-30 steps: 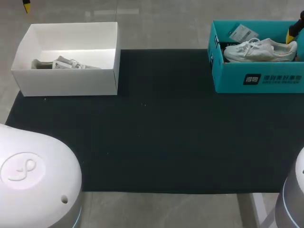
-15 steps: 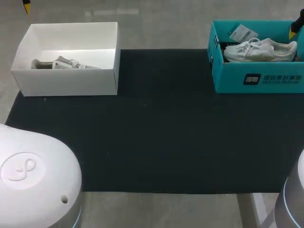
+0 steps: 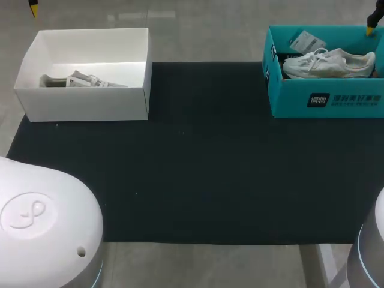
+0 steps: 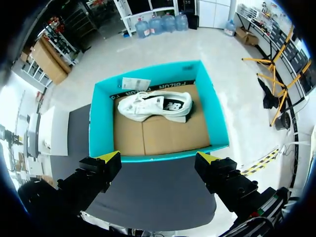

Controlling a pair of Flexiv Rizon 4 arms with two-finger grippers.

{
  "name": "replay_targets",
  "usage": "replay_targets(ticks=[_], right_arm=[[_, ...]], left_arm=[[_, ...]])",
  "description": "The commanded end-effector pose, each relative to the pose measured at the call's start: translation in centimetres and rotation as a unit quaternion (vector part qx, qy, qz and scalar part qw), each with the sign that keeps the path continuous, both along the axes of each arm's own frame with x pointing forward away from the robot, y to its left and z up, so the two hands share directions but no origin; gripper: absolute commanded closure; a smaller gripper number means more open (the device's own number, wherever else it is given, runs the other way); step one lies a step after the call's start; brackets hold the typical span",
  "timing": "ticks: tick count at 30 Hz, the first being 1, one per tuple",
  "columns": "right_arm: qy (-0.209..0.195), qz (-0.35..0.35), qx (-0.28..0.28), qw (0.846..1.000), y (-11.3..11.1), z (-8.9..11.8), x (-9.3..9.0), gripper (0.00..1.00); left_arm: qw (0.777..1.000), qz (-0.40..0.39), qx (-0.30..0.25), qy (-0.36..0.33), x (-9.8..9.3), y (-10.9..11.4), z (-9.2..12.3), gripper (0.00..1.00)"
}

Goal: Take the shoe out of the shoebox, open the shoe tongue, remove and reinsert the insole, then place the shoe into the shoebox

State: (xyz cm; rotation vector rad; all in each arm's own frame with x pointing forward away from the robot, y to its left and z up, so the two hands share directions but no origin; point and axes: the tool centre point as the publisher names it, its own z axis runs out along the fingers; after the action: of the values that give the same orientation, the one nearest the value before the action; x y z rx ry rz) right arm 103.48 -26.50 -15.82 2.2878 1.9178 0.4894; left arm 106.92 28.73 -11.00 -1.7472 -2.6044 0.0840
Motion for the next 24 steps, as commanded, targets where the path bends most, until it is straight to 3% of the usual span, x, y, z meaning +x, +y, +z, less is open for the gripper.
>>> replay_targets(ticks=[1,11,24], right_arm=[[0.037,-0.005,0.003,0.999,-0.9,-0.9,3.2,0.0],[0.06,-0.056,-0.009,0.997,-3.8,-3.8,6.9,0.0],[0.107,-0.077,-0.021,0.991,-5.6,-7.2,9.3,0.0]], left_arm=[[1.0,0.0,0.002,0.0,-0.1,0.0,0.1,0.0],[1.0,0.0,0.002,0.0,-0.1,0.0,0.1,0.0],[1.0,0.0,0.002,0.0,-0.1,0.0,0.1,0.0]])
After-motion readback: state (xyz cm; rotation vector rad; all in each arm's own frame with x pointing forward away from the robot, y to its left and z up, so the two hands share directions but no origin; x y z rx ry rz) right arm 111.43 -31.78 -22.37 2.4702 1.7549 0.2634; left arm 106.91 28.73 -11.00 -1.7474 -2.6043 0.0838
